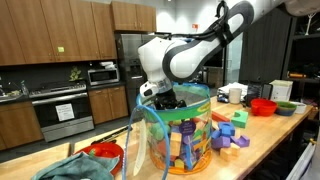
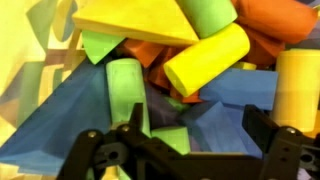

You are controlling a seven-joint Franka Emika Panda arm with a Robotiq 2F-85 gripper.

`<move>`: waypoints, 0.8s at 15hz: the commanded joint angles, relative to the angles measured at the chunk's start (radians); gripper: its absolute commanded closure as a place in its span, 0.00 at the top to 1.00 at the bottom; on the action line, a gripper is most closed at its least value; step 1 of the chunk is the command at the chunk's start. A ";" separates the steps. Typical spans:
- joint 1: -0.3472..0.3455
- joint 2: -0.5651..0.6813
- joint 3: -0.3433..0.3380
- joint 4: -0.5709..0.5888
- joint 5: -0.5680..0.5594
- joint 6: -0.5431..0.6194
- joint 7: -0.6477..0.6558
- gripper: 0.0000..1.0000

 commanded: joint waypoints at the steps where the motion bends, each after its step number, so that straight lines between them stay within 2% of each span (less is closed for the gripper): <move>1: 0.003 -0.030 -0.004 0.007 -0.034 -0.124 0.012 1.00; 6: 0.003 -0.039 0.005 0.006 0.006 -0.229 0.009 1.00; 9: 0.004 -0.035 0.016 -0.010 0.075 -0.184 0.027 1.00; 12: 0.010 -0.027 0.036 -0.016 0.209 -0.102 0.028 1.00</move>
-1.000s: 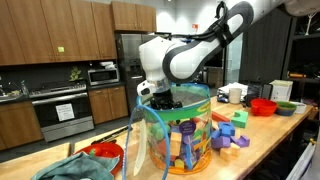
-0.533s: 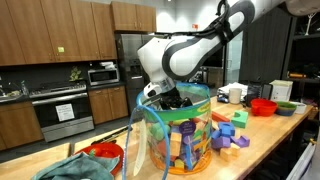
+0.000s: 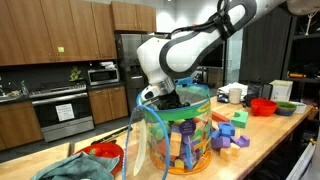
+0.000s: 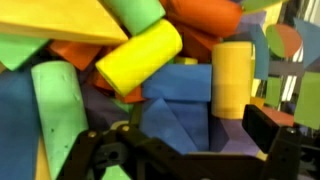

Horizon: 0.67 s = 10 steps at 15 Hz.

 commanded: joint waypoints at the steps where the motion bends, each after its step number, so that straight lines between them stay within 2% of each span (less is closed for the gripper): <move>1: 0.008 -0.013 0.021 -0.020 0.122 0.088 0.018 1.00; 5: 0.012 -0.014 0.032 -0.029 0.184 0.154 0.013 1.00; 10: 0.003 -0.023 0.031 -0.033 0.237 0.174 -0.009 1.00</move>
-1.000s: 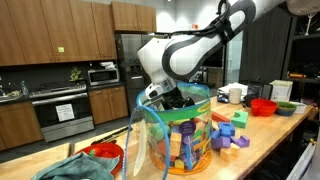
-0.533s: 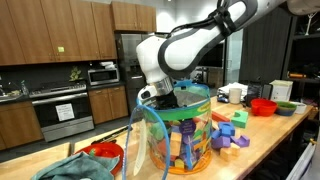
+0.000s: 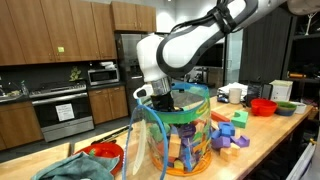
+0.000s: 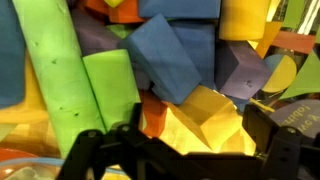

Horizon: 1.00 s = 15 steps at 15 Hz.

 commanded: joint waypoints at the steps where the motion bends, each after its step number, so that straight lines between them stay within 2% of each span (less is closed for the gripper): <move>1: -0.010 -0.025 -0.001 -0.014 0.083 0.019 -0.030 1.00; 4: -0.012 -0.030 -0.001 -0.022 0.141 0.026 -0.036 1.00; 8: -0.007 -0.030 -0.003 -0.040 0.149 0.039 -0.022 1.00; 10: 0.000 -0.031 -0.011 -0.051 0.066 0.024 0.013 1.00; 15: 0.000 -0.025 -0.016 -0.086 -0.054 0.003 0.053 1.00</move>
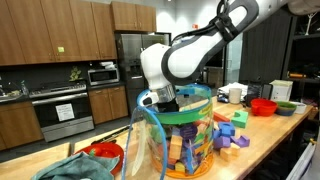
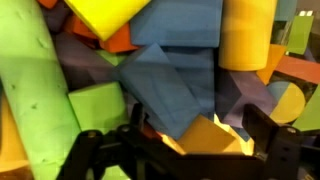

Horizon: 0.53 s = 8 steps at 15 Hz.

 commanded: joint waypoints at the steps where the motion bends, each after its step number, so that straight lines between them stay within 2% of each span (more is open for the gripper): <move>1: 0.005 -0.023 -0.011 -0.032 -0.074 -0.015 0.035 1.00; 7: 0.007 -0.010 -0.006 -0.026 -0.070 -0.006 0.044 0.99; 8: 0.008 -0.009 -0.005 -0.026 -0.069 -0.003 0.043 0.75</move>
